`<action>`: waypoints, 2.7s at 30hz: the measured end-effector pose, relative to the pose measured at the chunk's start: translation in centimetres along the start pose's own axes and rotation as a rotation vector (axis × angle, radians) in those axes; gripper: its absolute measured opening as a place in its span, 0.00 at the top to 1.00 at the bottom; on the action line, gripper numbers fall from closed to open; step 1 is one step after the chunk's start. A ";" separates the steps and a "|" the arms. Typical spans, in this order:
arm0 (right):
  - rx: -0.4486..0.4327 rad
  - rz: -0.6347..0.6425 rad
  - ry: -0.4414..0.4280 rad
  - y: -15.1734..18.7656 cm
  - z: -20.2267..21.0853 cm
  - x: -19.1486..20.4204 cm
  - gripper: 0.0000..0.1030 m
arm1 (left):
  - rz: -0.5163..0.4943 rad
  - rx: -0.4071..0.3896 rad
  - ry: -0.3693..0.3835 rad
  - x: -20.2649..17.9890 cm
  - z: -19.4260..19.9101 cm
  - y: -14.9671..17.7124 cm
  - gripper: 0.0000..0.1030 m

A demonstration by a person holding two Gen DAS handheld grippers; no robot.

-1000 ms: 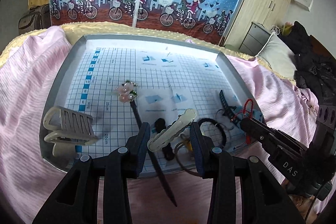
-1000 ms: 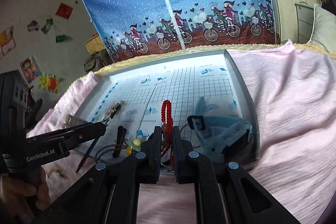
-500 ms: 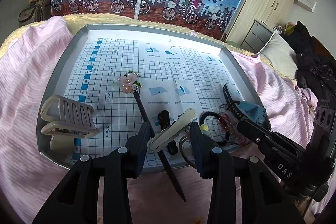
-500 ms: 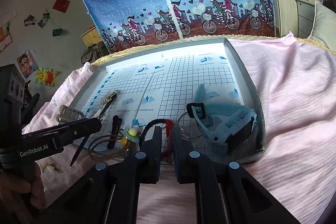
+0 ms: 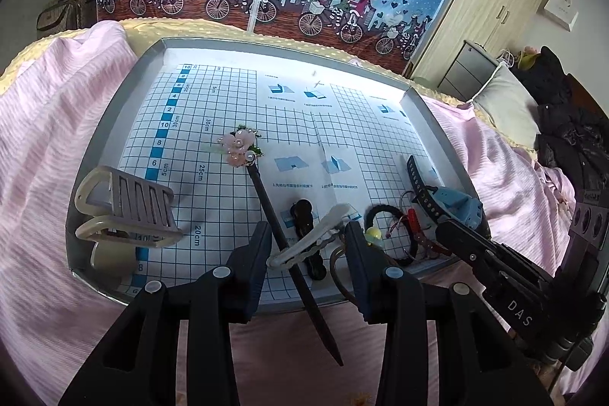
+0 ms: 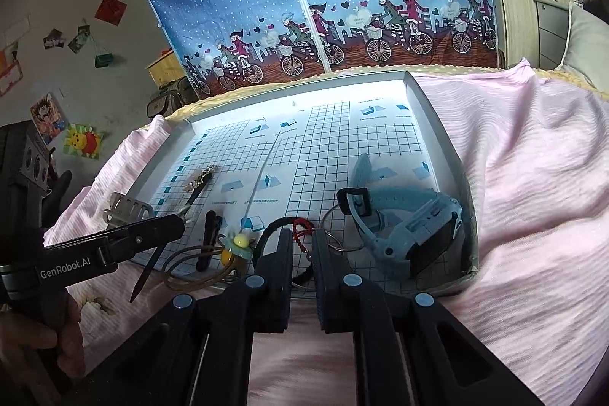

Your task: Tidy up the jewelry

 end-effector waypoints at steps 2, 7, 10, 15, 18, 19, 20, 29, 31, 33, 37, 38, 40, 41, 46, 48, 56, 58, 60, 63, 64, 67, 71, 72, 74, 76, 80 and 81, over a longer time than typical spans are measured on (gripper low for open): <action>-0.002 -0.002 0.000 0.0 0.1 0.0 0.90 | 0.001 0.000 0.002 0.1 0.1 -0.1 0.67; -0.016 -0.009 0.006 -0.2 0.7 0.0 0.89 | 0.005 -0.010 0.003 0.1 0.4 -0.2 0.66; -0.036 -0.009 0.009 -0.5 1.4 0.0 0.86 | 0.008 -0.032 0.016 -0.1 1.0 -0.3 0.59; -0.077 -0.011 0.014 -1.0 2.8 0.1 0.77 | -0.003 -0.103 0.026 -0.6 3.0 -0.8 0.43; -0.111 -0.020 0.023 -1.4 3.9 0.0 0.59 | -0.003 -0.143 0.010 -0.9 4.3 -1.1 0.26; -0.122 -0.025 0.028 -1.5 4.3 0.0 0.54 | -0.003 -0.162 0.003 -0.9 4.9 -1.1 0.19; -0.132 -0.028 0.032 -1.6 4.6 0.0 0.44 | -0.005 -0.183 0.005 -1.0 5.5 -1.1 0.15; -0.253 -0.018 0.069 -2.1 8.4 0.4 0.00 | -0.040 -0.327 -0.044 -2.0 10.0 -0.2 0.01; -0.281 -0.010 0.069 -2.0 9.4 0.7 0.00 | -0.042 -0.351 -0.047 -2.2 11.2 0.2 0.01; -0.297 -0.002 0.067 -1.8 10.3 1.2 0.00 | -0.043 -0.368 -0.052 -2.4 12.2 0.6 0.01; -0.338 0.050 0.090 -1.2 12.5 2.4 0.00 | -0.059 -0.395 -0.078 -3.0 14.5 1.5 0.01; -0.348 0.062 0.094 -0.9 13.1 2.8 0.00 | -0.064 -0.405 -0.083 -3.2 15.0 1.8 0.01; -0.376 0.084 0.101 -0.4 14.4 3.6 0.00 | -0.061 -0.433 -0.089 -3.3 16.3 2.8 0.01; -0.390 0.090 0.104 -0.1 15.0 3.8 0.00 | -0.057 -0.444 -0.089 -3.4 16.9 3.3 0.01; -0.476 0.130 0.134 1.9 18.3 5.8 0.00 | -0.067 -0.496 -0.121 -3.9 19.8 6.2 0.01; -0.508 0.137 0.143 2.7 19.4 6.3 0.00 | -0.075 -0.524 -0.133 -4.1 20.9 7.4 0.01; -0.565 0.190 0.178 7.8 23.2 8.9 0.00 | -0.115 -0.584 -0.199 -5.1 23.7 12.8 0.01; -0.571 0.201 0.185 9.4 24.1 9.6 0.00 | -0.112 -0.583 -0.205 -5.3 23.9 14.3 0.01; -0.576 0.207 0.190 10.3 24.7 9.9 0.00 | -0.107 -0.584 -0.216 -5.4 24.4 16.0 0.01; -0.583 0.205 0.189 11.8 25.8 10.4 0.00 | -0.087 -0.599 -0.240 -5.6 25.2 18.2 0.01; -0.584 0.203 0.191 12.2 26.1 10.4 0.00 | -0.080 -0.602 -0.245 -5.6 25.4 18.7 0.01; -0.578 0.197 0.201 13.1 26.7 10.5 0.00 | -0.060 -0.601 -0.242 -5.8 25.8 20.6 0.01; -0.578 0.204 0.215 14.3 27.5 10.4 0.00 | -0.065 -0.586 -0.253 -6.3 25.8 22.1 0.01; -0.577 0.205 0.218 14.5 27.5 10.5 0.00 | -0.070 -0.587 -0.258 -6.4 25.8 22.3 0.01; -0.572 0.206 0.222 14.8 27.5 10.5 0.00 | -0.082 -0.593 -0.255 -6.6 25.9 22.6 0.01; -0.563 0.205 0.226 14.8 27.2 10.5 0.00 | -0.092 -0.601 -0.252 -6.9 25.9 22.8 0.01; -0.557 0.204 0.222 15.1 27.0 10.4 0.00 | -0.103 -0.608 -0.247 -6.8 26.0 23.1 0.01; -0.555 0.204 0.223 15.2 26.9 10.4 0.00 | -0.102 -0.611 -0.247 -6.9 26.0 23.1 0.01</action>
Point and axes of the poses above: each gripper's, at about its wrist camera, not at the fingertips, and z roughly against the way its jaws point, x to its left, y to its underside, the point moved 5 cm from there along -z, roughly the way its jaws point, and after that the axes turned 10 degrees about x, right-handed, at the moved point
